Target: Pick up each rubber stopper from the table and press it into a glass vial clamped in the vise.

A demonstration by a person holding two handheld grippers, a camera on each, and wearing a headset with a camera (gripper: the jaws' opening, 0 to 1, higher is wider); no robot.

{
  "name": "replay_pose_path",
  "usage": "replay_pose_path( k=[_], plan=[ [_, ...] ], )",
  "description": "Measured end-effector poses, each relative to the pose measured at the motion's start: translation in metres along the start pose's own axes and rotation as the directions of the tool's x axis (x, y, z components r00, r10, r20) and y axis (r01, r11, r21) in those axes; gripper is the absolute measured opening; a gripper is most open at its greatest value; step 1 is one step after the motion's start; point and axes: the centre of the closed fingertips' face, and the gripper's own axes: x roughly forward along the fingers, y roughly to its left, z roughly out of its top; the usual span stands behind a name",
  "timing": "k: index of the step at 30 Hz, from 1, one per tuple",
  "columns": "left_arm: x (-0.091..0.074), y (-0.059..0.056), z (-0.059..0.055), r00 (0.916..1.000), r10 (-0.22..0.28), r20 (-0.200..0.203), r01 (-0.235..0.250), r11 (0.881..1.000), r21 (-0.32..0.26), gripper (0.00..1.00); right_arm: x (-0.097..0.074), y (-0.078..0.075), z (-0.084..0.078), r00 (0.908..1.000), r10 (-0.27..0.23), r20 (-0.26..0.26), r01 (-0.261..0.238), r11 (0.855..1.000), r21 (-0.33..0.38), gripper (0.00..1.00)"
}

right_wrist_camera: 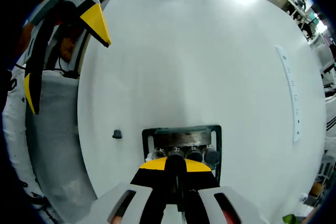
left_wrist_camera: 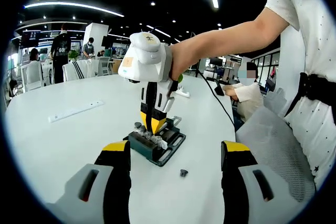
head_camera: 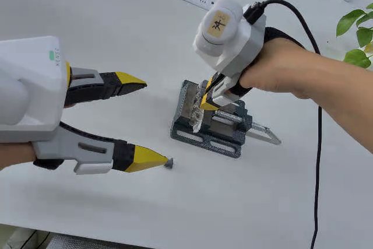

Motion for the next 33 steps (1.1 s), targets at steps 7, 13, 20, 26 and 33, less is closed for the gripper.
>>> replay_pose_path(
  k=[7, 13, 20, 26, 33],
  plan=[
    [0.0065, -0.0048, 0.0052, 0.9999, -0.013, 0.006, 0.013, 1.000, 0.003, 0.69, 0.0003, 0.0023, -0.0030, 0.9997, 0.004, -0.023, -0.004, 1.000, -0.010, 0.04],
    [0.0060, -0.0089, 0.0077, 0.9997, -0.024, 0.004, 0.024, 1.000, 0.011, 0.68, -0.0011, 0.0023, -0.0024, 0.9996, -0.008, 0.026, 0.008, 1.000, -0.017, 0.06],
    [0.0034, -0.0082, 0.0050, 0.9999, -0.017, 0.000, 0.017, 1.000, 0.006, 0.67, 0.0003, 0.0019, 0.0003, 0.9982, -0.005, 0.060, 0.005, 1.000, -0.007, 0.07],
    [0.0042, -0.0081, 0.0057, 0.9999, -0.017, 0.002, 0.017, 1.000, 0.005, 0.67, 0.0004, 0.0015, 0.0002, 0.9971, -0.008, 0.076, 0.008, 1.000, -0.001, 0.07],
    [0.0069, -0.0091, 0.0068, 0.9997, -0.024, 0.006, 0.024, 1.000, 0.006, 0.66, -0.0001, 0.0019, -0.0003, 0.9959, -0.007, 0.091, 0.006, 1.000, 0.011, 0.08]
  ],
)
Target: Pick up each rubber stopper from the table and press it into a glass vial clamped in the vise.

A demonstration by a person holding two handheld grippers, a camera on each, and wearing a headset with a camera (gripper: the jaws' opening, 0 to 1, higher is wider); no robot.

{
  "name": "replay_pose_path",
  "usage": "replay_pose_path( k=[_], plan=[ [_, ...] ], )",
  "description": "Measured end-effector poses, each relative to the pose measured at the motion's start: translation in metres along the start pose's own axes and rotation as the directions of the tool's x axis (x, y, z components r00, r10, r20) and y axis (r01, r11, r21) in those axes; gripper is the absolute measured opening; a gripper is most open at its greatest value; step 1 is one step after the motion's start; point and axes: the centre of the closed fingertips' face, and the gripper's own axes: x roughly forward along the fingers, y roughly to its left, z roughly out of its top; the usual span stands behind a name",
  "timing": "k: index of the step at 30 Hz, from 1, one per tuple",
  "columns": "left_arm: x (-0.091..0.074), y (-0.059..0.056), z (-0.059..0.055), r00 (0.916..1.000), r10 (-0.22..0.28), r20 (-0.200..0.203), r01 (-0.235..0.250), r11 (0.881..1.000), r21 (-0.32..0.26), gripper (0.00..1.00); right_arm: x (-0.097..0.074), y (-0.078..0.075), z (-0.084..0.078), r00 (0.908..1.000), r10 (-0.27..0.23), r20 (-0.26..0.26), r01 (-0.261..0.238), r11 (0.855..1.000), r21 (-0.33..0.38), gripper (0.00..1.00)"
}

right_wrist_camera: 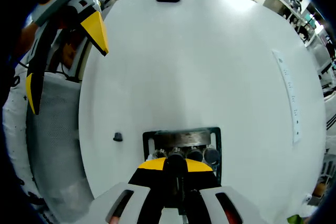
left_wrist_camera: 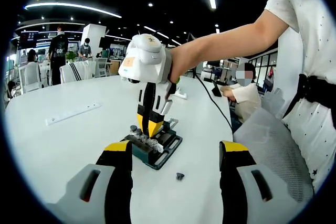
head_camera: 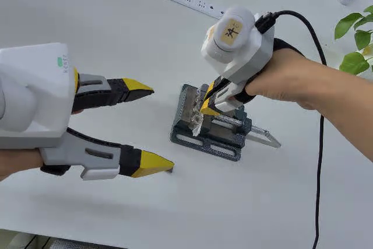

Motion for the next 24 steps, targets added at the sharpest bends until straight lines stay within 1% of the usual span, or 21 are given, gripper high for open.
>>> replay_pose_path(
  k=[15, 24],
  plan=[
    [-0.0004, 0.0004, -0.0027, 1.0000, -0.003, -0.001, 0.003, 1.000, -0.004, 0.65, -0.0009, 0.0002, -0.0008, 0.9997, -0.007, 0.021, 0.007, 1.000, 0.018, 0.08],
    [0.0016, -0.0035, -0.0034, 0.9999, -0.011, -0.005, 0.011, 1.000, -0.005, 0.63, -0.0001, -0.0014, 0.0001, 0.9994, -0.010, 0.033, 0.009, 1.000, 0.024, 0.07]
  ],
)
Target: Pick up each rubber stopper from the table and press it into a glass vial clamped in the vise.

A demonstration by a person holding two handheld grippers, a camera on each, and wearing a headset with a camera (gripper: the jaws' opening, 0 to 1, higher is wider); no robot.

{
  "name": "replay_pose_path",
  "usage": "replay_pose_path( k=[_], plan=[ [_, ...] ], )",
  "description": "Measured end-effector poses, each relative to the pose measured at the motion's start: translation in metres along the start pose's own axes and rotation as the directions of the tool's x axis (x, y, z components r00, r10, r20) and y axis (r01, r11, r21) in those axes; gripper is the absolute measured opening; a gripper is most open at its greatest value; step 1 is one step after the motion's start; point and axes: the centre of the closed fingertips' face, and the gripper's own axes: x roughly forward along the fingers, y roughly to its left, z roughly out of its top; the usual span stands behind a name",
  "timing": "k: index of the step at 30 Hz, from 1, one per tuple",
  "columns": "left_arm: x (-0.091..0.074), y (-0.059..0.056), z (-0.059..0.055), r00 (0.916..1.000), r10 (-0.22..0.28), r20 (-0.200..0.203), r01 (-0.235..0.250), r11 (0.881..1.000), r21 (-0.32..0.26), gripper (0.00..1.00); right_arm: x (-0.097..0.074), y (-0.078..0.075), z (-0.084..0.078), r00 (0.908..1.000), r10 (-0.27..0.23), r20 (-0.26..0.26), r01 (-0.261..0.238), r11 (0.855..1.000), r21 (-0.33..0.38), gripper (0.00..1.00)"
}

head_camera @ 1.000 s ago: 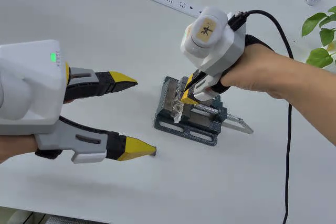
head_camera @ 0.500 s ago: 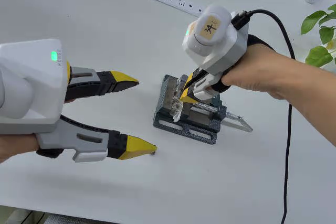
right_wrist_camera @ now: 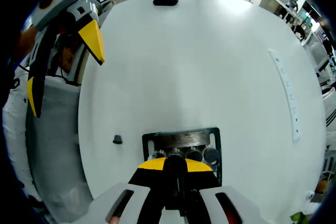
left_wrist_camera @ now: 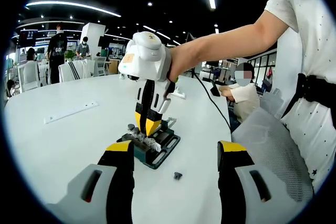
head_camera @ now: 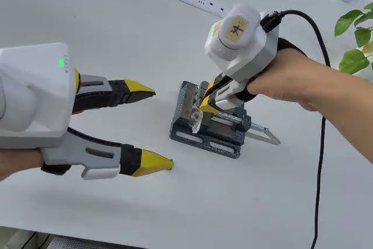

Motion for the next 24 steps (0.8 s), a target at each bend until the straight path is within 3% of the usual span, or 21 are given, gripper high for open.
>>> replay_pose_path(
  k=[9, 17, 24],
  plan=[
    [-0.0014, 0.0015, -0.0008, 1.0000, 0.004, 0.002, -0.004, 1.000, -0.004, 0.63, 0.0001, -0.0004, 0.0009, 1.0000, 0.005, -0.006, -0.005, 1.000, 0.019, 0.06],
    [-0.0006, 0.0015, -0.0019, 1.0000, -0.001, 0.006, 0.001, 1.000, -0.007, 0.63, 0.0017, -0.0017, 0.0019, 0.9974, 0.007, -0.072, -0.006, 1.000, 0.006, 0.05],
    [0.0028, 0.0006, 0.0004, 0.9998, -0.010, 0.016, 0.010, 1.000, -0.006, 0.63, 0.0026, -0.0011, 0.0003, 0.9945, 0.018, -0.103, -0.011, 0.998, 0.069, 0.04]
  ],
)
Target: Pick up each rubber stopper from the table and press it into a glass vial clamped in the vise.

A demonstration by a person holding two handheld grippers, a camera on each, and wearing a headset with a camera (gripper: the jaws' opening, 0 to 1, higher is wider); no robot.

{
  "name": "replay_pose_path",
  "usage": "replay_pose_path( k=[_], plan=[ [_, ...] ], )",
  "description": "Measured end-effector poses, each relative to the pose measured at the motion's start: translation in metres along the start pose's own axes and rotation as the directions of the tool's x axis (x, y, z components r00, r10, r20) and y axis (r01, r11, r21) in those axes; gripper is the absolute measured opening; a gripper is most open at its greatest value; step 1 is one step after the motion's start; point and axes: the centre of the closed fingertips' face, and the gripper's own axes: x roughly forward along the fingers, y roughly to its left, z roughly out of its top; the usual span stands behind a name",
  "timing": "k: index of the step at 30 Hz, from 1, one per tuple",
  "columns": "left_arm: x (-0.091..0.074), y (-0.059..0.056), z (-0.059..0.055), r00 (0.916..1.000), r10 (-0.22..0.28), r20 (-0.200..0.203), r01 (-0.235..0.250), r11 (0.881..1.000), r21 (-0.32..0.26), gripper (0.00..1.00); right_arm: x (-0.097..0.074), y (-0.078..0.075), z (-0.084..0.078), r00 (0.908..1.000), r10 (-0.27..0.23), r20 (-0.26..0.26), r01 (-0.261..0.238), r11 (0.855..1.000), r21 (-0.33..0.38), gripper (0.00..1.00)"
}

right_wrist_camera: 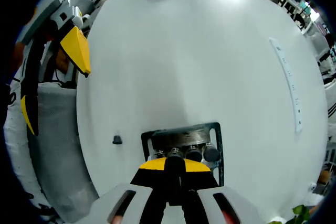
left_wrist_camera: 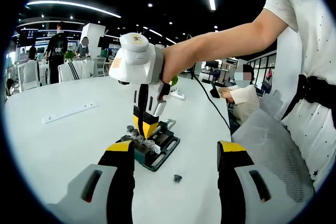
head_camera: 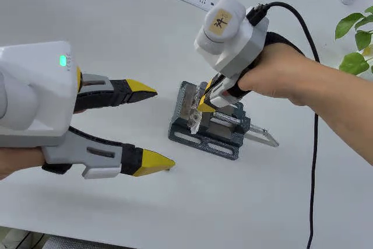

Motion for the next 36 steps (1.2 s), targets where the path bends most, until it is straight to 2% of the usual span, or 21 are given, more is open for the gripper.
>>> replay_pose_path(
  k=[8, 9, 11, 12, 13, 16, 24, 36],
  plan=[
    [0.002, -0.002, 0.001, 1.0000, -0.007, -0.001, 0.007, 1.000, 0.001, 0.62, 0.000, 0.003, -0.002, 0.9997, 0.005, -0.025, -0.003, 0.997, 0.077, 0.03],
    [0.002, -0.002, 0.001, 1.0000, -0.007, -0.002, 0.007, 1.000, 0.001, 0.62, -0.001, 0.002, -0.001, 0.9999, -0.002, -0.017, 0.003, 0.997, 0.080, 0.03],
    [0.002, -0.002, 0.001, 0.9999, -0.008, -0.006, 0.008, 1.000, 0.005, 0.62, -0.002, -0.003, 0.008, 0.9987, -0.044, 0.024, 0.043, 0.998, 0.042, 0.04],
    [0.002, -0.002, 0.001, 0.9999, -0.009, -0.006, 0.009, 1.000, 0.004, 0.62, -0.003, -0.004, 0.010, 0.9985, -0.048, 0.026, 0.048, 0.999, 0.025, 0.05],
    [0.001, -0.002, 0.001, 0.9999, -0.009, -0.007, 0.009, 1.000, 0.005, 0.62, -0.004, -0.003, 0.012, 0.9982, -0.053, 0.026, 0.052, 0.998, 0.041, 0.05],
    [-0.001, -0.002, -0.001, 0.9999, -0.005, -0.012, 0.005, 1.000, 0.002, 0.62, -0.004, -0.004, 0.012, 0.9984, -0.046, 0.033, 0.045, 0.998, 0.039, 0.05],
    [-0.001, 0.000, -0.002, 0.9999, -0.001, -0.015, 0.001, 1.000, 0.002, 0.62, -0.003, -0.008, 0.013, 0.9954, -0.026, 0.092, 0.021, 0.998, 0.055, 0.07],
    [0.000, 0.000, -0.002, 0.9999, -0.003, -0.012, 0.003, 1.000, 0.002, 0.62, -0.003, -0.006, 0.014, 0.9895, -0.028, 0.142, 0.017, 0.997, 0.079, 0.08]
  ],
)
